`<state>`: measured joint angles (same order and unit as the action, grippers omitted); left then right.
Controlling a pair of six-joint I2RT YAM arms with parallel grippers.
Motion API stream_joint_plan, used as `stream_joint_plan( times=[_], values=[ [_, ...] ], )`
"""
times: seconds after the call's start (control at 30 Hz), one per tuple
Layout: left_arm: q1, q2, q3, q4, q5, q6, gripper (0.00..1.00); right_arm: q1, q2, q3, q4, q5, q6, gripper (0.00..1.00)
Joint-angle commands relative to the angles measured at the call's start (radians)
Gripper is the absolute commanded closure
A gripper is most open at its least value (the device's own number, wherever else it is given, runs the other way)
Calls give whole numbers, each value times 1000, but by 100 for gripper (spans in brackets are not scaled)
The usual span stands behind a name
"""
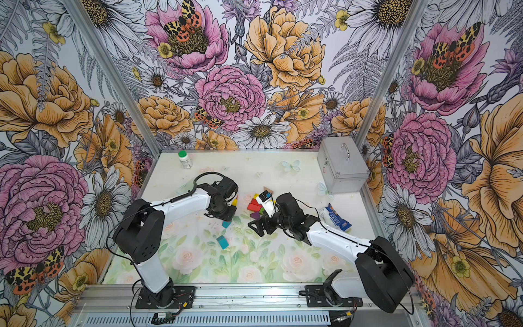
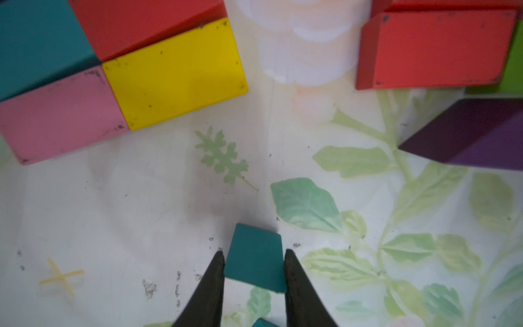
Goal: Assemble a piece of candy with building blocks
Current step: Pick up the building block from the center of the board, then place the building block at the center of the board.
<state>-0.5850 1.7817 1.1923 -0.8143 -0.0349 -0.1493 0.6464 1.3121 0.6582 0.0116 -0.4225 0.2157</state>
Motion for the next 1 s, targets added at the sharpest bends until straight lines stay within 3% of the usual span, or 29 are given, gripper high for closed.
stream_joint_plan(
  times=[0.0, 0.13, 0.27, 0.37, 0.7, 0.87, 0.97],
  values=[
    [22, -19, 8, 1, 34, -16, 70, -5, -10, 26, 1, -3, -14, 3],
    [94, -97, -32, 43, 116, -97, 70, -5, -16, 27, 2, -4, -14, 3],
    [194, -250, -158, 222, 329, -272, 70, -4, -27, 32, 1, -10, -4, 3],
    [234, -304, -212, 300, 393, -351, 70, -1, -35, 29, 14, -12, 2, 3],
    [307, -267, -321, 513, 538, -506, 70, 10, -36, 39, 30, -23, 4, 3],
    [370, -227, -427, 709, 608, -619, 70, 12, -34, 46, 34, -29, -2, 3],
    [389, -198, -448, 747, 607, -632, 70, 13, -27, 52, 33, -34, -4, 3]
  ],
)
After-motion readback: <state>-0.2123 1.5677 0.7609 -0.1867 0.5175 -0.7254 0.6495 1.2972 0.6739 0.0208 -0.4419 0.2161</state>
